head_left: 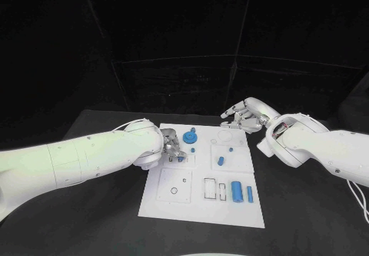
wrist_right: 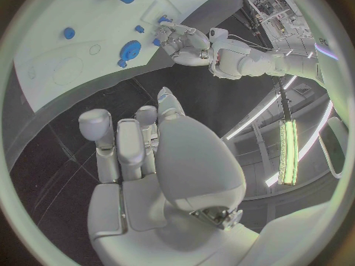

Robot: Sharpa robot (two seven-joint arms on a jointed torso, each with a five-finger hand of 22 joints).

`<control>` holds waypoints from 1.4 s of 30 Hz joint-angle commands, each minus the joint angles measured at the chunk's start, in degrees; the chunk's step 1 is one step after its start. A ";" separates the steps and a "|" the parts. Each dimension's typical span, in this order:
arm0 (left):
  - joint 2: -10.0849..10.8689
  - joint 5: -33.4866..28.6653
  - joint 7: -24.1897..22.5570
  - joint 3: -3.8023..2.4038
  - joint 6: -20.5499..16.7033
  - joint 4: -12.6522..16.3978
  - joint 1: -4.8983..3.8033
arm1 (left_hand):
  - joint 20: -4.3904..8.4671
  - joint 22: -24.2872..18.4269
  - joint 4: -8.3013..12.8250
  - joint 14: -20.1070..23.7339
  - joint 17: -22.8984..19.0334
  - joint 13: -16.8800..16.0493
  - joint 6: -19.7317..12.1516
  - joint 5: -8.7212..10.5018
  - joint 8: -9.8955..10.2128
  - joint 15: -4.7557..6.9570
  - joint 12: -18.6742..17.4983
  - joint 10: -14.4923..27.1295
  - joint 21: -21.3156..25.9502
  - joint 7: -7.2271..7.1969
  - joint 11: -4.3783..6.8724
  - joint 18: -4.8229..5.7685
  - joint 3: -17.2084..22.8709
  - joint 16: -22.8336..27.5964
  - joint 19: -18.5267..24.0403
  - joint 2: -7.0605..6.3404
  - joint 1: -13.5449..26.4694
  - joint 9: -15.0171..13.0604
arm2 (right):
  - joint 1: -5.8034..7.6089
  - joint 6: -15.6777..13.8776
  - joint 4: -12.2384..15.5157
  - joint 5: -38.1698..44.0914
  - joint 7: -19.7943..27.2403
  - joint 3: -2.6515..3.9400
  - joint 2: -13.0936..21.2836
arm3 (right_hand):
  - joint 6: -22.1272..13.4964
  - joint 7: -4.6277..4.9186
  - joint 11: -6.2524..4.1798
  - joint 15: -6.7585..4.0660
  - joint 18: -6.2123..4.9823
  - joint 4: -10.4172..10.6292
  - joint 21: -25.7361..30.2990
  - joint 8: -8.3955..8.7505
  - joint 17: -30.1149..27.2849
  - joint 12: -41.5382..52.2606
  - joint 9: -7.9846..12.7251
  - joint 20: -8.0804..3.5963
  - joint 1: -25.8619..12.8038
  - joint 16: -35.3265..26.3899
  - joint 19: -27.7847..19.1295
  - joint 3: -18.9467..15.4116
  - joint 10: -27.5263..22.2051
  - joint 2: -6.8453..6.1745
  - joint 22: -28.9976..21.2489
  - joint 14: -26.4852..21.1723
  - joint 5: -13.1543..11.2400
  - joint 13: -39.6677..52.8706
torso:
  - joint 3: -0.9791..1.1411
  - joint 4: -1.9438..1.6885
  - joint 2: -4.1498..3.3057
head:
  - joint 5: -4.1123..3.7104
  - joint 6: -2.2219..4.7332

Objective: Assemble the parts on the task board

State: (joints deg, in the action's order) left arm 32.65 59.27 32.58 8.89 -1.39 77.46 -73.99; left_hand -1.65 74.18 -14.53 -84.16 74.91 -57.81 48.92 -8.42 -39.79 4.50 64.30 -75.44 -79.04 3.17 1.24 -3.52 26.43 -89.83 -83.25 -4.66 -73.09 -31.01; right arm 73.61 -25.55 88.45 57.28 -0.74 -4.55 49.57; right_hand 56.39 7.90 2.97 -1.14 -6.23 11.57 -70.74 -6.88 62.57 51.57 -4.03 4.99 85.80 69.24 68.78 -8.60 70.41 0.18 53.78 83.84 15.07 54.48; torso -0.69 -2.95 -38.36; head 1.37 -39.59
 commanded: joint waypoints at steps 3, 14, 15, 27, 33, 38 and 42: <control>0.37 1.83 0.59 0.01 1.35 0.38 0.05 | -0.05 0.13 7.06 -5.84 15.09 -0.07 -0.21 0.09 -0.34 0.13 -0.08 -0.19 0.00 -0.30 0.12 -0.10 7.61 -0.17 -0.10 0.58 0.04 -0.21 | 0.12 0.32 0.02 0.57 0.29 0.03 -0.01 | 0.46 -0.02 -0.18 -0.25 -1.03 0.13 0.28 -0.23 -0.12 -0.39 -0.02 0.02 0.09 -0.18 -0.46 -0.29 -0.37 0.49 -0.19 0.26 -0.10 -0.07 | -0.01 -0.02 0.03 | 0.07 -0.05; 0.79 1.99 1.15 0.01 2.86 0.56 0.08 | -0.05 0.19 7.18 -5.84 15.09 -0.08 -0.24 0.11 -0.43 0.14 -0.06 -0.21 -0.04 -0.31 0.13 -0.09 7.85 -0.17 -0.14 0.48 0.11 -0.29 | 0.12 0.42 -0.01 0.65 0.28 0.03 -0.05 | 0.46 -0.02 -0.18 -0.25 -1.03 0.13 0.28 -0.23 -0.12 -0.39 -0.02 0.02 0.09 -0.18 -0.46 -0.29 -0.37 0.49 -0.19 0.26 -0.10 -0.07 | -0.01 -0.01 0.02 | 0.10 -0.15; 0.80 1.99 1.20 0.00 2.99 0.55 0.08 | -0.05 0.19 7.18 -5.84 15.09 -0.08 -0.24 0.11 -0.43 0.14 -0.06 -0.21 -0.04 -0.31 0.13 -0.09 7.85 -0.17 -0.14 0.48 0.11 -0.29 | 0.12 0.44 -0.02 0.65 0.29 0.03 -0.05 | 0.46 -0.02 -0.18 -0.25 -1.03 0.13 0.28 -0.23 -0.12 -0.39 -0.02 0.02 0.09 -0.18 -0.46 -0.29 -0.37 0.49 -0.19 0.26 -0.10 -0.07 | -0.01 -0.01 0.02 | 0.10 -0.15; 0.74 2.00 1.18 0.00 5.30 0.66 0.08 | -0.04 0.33 7.40 -5.84 15.09 0.36 -0.27 0.12 -0.63 0.14 -0.36 -0.06 -0.10 -0.33 0.15 -0.06 8.36 -0.17 -0.20 0.29 0.32 -0.47 | 0.11 0.43 -0.09 0.90 0.67 0.03 -0.14 | 0.48 -0.02 -0.17 -0.26 -1.04 0.20 0.37 -0.24 -0.13 -0.43 -0.02 0.02 0.05 -0.25 -0.48 -0.33 -0.39 0.58 -0.28 0.26 -0.15 -0.11 | -0.01 -0.05 0.00 | -0.45 -0.21; 0.40 1.99 0.94 -0.01 5.98 0.45 0.07 | -0.05 0.36 7.11 -5.84 15.09 0.33 -0.22 0.23 -0.90 0.11 -0.24 -0.16 -0.08 -0.31 0.11 -0.05 8.77 -0.17 -0.21 0.18 1.24 -0.71 | 0.11 0.36 -0.07 0.91 0.76 0.03 -0.22 | 0.50 -0.01 -0.16 -0.25 -1.03 0.40 0.42 -0.25 -0.12 -0.40 0.00 0.01 -0.19 -0.32 -0.42 -0.46 -0.36 0.68 -0.28 0.28 -0.25 -0.10 | 0.05 0.04 0.00 | -0.55 -0.29; -0.02 1.99 0.94 -0.01 6.42 0.00 0.06 | -0.06 0.46 6.64 -5.84 15.09 0.19 -0.04 0.44 -1.27 0.11 0.00 -0.30 -0.08 -0.40 0.14 -0.04 8.77 -0.17 -0.24 -0.01 2.43 -0.99 | 0.11 0.35 -0.03 0.92 0.73 0.03 -0.23 | 0.51 -0.01 -0.16 -0.25 -1.03 0.43 0.43 -0.25 -0.14 -0.45 0.00 0.01 -0.24 -0.36 -0.41 -0.49 -0.38 0.68 -0.27 0.28 -0.29 -0.14 | 0.04 0.04 0.06 | -0.56 -0.28; -0.38 1.98 0.91 -0.01 6.95 -0.48 0.05 | -0.02 0.70 6.18 -5.84 15.09 -0.07 0.26 0.50 -1.59 0.19 0.32 -0.47 -0.21 -0.56 0.25 0.00 8.67 -0.17 -0.34 -0.09 3.37 -1.19 | 0.11 0.43 0.00 0.92 0.64 0.03 -0.25 | 0.51 -0.01 -0.15 -0.25 -1.03 0.45 0.43 -0.25 -0.16 -0.47 0.00 0.01 -0.27 -0.38 -0.40 -0.51 -0.39 0.68 -0.27 0.28 -0.31 -0.16 | 0.09 -0.01 0.05 | -0.54 -0.28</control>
State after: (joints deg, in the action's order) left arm 32.48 61.09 33.13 8.73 3.21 76.98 -74.15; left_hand -1.66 74.85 -12.87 -84.16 74.91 -57.84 48.74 -7.98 -41.20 4.49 64.30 -75.56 -79.04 2.95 1.35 -3.52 30.46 -89.82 -83.25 -4.77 -70.11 -32.13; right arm 73.61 -25.29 88.36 57.94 -0.57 -4.55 49.38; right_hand 56.38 7.91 2.76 -1.14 -6.23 11.91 -70.51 -6.88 62.39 51.39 -4.03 4.99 85.57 69.24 68.79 -8.95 70.20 0.41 53.52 83.84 15.07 54.36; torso -0.63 -2.91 -38.33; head 0.82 -39.87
